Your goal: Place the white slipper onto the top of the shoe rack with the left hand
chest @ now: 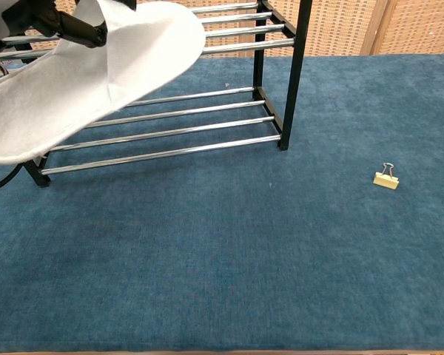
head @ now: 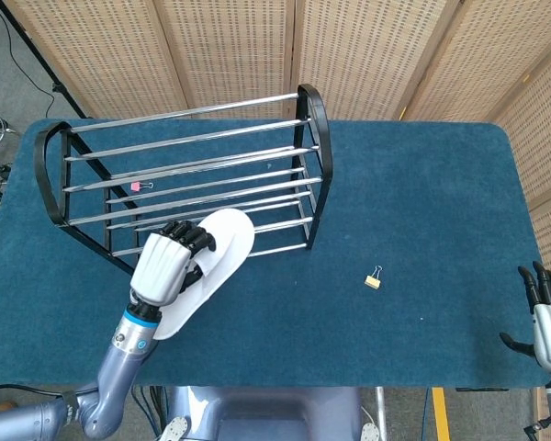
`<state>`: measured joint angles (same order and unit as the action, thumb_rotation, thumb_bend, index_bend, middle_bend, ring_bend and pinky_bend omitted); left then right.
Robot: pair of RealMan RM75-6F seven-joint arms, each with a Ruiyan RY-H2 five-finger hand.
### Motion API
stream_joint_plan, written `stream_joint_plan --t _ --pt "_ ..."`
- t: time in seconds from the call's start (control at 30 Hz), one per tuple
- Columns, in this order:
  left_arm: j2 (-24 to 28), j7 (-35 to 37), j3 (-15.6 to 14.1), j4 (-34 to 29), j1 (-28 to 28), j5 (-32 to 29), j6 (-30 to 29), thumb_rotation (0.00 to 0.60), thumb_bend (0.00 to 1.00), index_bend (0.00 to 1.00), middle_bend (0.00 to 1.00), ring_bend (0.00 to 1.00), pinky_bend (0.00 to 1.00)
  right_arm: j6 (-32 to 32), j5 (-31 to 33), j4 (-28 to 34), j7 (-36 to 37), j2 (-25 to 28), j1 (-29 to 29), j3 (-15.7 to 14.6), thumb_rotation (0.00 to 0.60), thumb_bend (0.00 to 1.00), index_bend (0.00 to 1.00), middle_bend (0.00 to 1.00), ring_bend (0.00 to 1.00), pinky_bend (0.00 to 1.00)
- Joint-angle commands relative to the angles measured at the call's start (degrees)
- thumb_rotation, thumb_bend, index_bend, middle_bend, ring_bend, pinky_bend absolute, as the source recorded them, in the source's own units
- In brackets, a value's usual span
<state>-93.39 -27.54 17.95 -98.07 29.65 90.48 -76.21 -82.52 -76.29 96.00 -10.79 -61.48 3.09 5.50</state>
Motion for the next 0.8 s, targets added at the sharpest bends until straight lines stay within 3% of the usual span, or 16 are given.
stream_joint_plan --t 0.03,0.33,0.8 --pt "-0.3 -1.9 1.5 2.2 1.6 -2.6 1.4 0.600 0.50 0.73 0.60 0.46 0.53 0.2 0.2 -0.1 0.1 0.0 0.0 0.0 0.600 0.00 0.00 0.00 0.00 0.00" --pt "-1.0 -3.4 4.1 5.8 5.0 -8.6 3.6 0.600 0.50 0.73 0.60 0.46 0.53 0.3 0.5 -0.3 0.2 0.0 0.1 0.1 0.600 0.00 0.00 0.00 0.00 0.00" --pt "-1.9 -9.3 7.4 9.7 8.1 -18.5 2.3 0.600 0.50 0.73 0.60 0.46 0.53 0.5 0.9 -0.4 0.9 0.2 0.1 0.3 0.600 0.00 0.00 0.00 0.00 0.00"
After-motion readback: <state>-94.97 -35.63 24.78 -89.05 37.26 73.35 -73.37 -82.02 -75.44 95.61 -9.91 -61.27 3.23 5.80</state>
